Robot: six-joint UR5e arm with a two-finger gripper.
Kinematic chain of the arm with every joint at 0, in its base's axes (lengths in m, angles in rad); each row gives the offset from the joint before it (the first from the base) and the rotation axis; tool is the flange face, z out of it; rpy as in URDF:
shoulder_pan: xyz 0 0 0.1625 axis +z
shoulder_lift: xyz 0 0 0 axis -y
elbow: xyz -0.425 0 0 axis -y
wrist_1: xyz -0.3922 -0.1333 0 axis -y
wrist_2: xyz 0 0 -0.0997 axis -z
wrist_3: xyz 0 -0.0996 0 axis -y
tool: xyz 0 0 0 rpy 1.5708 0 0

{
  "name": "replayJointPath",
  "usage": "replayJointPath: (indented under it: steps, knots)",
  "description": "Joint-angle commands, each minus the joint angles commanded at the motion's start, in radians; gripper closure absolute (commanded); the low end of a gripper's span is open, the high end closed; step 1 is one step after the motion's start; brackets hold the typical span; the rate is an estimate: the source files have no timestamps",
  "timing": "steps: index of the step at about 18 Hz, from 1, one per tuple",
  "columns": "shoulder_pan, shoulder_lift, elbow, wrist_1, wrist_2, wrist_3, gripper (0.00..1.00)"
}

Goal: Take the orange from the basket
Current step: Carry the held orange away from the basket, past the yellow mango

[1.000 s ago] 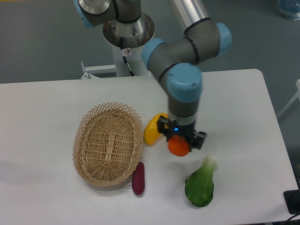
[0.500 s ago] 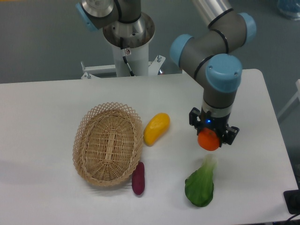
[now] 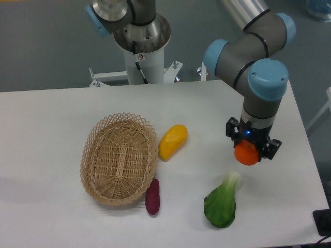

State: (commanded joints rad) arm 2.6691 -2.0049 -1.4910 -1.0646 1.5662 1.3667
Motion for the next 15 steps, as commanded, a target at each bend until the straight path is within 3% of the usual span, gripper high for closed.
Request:
replayJointPath:
  steps: [15]
  knots:
    - [0.006, -0.011, -0.001, 0.003, 0.015, 0.022, 0.45]
